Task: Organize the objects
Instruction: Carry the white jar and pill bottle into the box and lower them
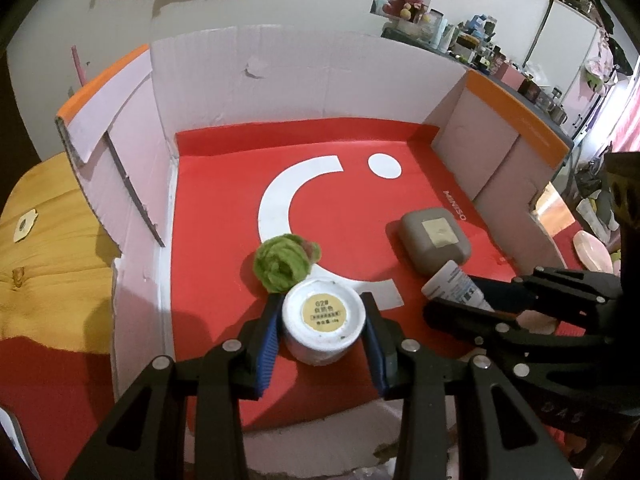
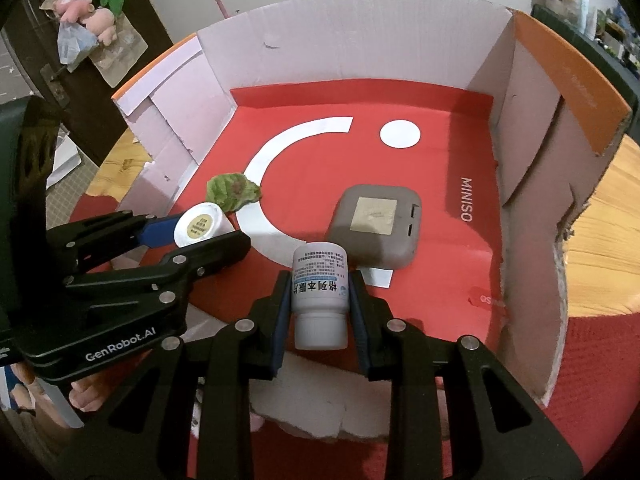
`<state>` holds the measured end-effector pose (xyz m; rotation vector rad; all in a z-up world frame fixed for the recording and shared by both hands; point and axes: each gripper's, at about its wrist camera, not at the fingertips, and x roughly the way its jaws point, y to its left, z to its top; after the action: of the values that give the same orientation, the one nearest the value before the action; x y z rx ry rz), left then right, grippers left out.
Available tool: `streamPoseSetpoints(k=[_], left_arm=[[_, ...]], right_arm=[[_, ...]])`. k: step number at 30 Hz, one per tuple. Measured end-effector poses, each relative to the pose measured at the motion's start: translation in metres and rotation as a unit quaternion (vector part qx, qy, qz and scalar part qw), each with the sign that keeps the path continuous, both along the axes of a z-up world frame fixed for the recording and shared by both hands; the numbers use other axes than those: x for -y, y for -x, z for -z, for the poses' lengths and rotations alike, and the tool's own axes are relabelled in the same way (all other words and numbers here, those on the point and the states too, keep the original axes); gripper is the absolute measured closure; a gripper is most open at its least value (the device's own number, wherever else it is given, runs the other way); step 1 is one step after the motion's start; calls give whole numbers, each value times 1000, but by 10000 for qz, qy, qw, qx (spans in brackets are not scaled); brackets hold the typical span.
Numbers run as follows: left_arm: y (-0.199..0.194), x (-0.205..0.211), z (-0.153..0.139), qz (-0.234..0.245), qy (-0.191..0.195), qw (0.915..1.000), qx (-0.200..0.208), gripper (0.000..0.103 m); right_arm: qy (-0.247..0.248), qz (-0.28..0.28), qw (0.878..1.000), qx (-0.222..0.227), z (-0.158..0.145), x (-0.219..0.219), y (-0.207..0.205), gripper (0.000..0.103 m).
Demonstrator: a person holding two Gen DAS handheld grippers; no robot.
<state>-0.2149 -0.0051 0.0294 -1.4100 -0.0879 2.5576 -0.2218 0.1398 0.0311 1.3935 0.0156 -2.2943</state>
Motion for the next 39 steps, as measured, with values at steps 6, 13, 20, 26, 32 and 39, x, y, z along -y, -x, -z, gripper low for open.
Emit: streamPoseSetpoints(k=[6, 13, 20, 26, 32, 39], left_arm=[[4, 3, 0, -51, -18, 10000, -10, 64], [8, 5, 1, -88, -54, 9999, -22, 65], [7, 5, 0, -102, 1, 9999, -82, 65], [9, 6, 0, -127, -41, 9999, -82, 65], [10, 9, 0, -154, -111, 9998, -68, 65], [12, 7, 1, -140, -110, 9998, -84, 65]], right_arm=[[-60, 126, 9998, -111, 1, -3, 4, 77], [-173, 356, 9989, -252, 0, -11, 13, 77], [-173, 366, 9988, -280, -1, -14, 11, 77], [-154, 364, 9988, -275, 1, -11, 12, 77], [-114, 367, 9989, -259, 1, -12, 12, 77], [-103, 361, 9990, -261, 1, -11, 13, 77]])
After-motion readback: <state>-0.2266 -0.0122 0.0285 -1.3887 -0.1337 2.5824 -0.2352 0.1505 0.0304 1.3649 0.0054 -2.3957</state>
